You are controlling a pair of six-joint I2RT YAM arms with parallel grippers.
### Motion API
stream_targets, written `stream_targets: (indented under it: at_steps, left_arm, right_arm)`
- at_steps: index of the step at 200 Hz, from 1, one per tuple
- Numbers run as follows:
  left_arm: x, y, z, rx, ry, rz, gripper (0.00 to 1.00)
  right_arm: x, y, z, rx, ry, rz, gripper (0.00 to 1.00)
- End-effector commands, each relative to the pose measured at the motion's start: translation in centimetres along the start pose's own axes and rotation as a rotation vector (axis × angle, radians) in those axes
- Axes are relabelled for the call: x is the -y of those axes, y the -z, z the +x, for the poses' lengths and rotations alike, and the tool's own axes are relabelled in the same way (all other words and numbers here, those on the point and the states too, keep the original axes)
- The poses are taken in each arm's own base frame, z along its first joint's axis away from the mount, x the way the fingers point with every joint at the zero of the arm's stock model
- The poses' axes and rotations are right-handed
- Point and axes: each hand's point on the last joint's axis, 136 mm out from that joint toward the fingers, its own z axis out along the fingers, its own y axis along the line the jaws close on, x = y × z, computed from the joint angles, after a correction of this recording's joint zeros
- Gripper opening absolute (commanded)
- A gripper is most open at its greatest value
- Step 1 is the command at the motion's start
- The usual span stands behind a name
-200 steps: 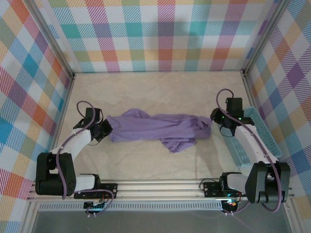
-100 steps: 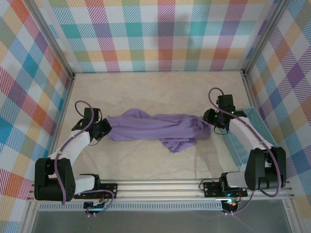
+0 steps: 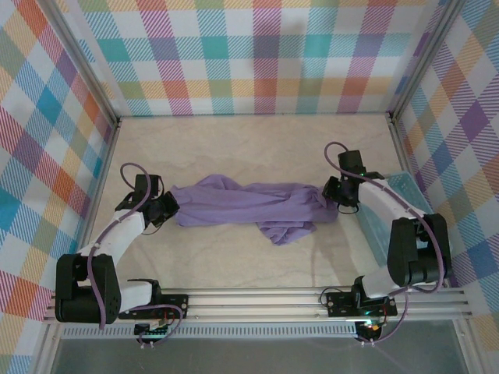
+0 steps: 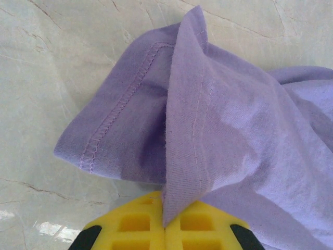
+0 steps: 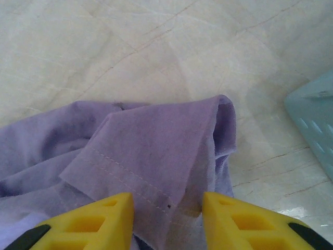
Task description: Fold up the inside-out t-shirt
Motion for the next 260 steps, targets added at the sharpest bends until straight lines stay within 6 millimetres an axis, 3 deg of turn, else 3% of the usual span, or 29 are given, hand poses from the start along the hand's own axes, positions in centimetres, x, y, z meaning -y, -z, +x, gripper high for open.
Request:
stream_targets:
  at_steps: [1, 85, 124, 150, 168, 193, 207, 226, 242, 260]
  left_arm:
    - [-0.5, 0.2, 0.1, 0.012, -0.006, -0.018, 0.00]
    - [-0.6, 0.3, 0.1, 0.015, -0.004, -0.022, 0.00]
    - [-0.4, 0.4, 0.0, 0.016, -0.001, -0.016, 0.00]
    - [0.7, 1.1, -1.0, 0.033, 0.007, 0.009, 0.00]
    - [2.5, 3.1, -3.3, 0.080, 0.007, 0.041, 0.00]
    - [6.0, 8.3, -8.6, 0.209, 0.036, 0.154, 0.00]
    - [7.8, 12.6, -12.2, 0.304, 0.059, 0.237, 0.00]
    - [9.8, 19.0, -15.9, 0.436, 0.057, 0.335, 0.00]
    - [11.2, 24.4, -17.7, 0.541, 0.034, 0.411, 0.00]
    - [12.5, 29.8, -18.5, 0.659, -0.010, 0.485, 0.00]
  right_arm:
    - [0.1, 0.1, -0.4, 0.011, -0.007, 0.026, 0.38]
    - [0.4, -0.6, -0.1, 0.009, -0.009, 0.047, 0.08]
    - [0.4, 1.1, -1.0, 0.058, -0.002, 0.045, 0.00]
    - [0.0, 3.7, -2.5, 0.123, 0.012, 0.036, 0.00]
    - [-1.1, 7.3, -4.8, 0.209, 0.022, 0.001, 0.00]
    - [-2.8, 15.0, -9.8, 0.380, 0.010, -0.066, 0.00]
    - [-3.4, 20.6, -13.0, 0.498, -0.018, -0.114, 0.00]
    - [-3.8, 27.9, -15.8, 0.635, -0.053, -0.175, 0.00]
    - [-3.9, 33.8, -17.0, 0.745, -0.060, -0.205, 0.00]
    - [-3.8, 40.7, -17.5, 0.888, -0.062, -0.226, 0.00]
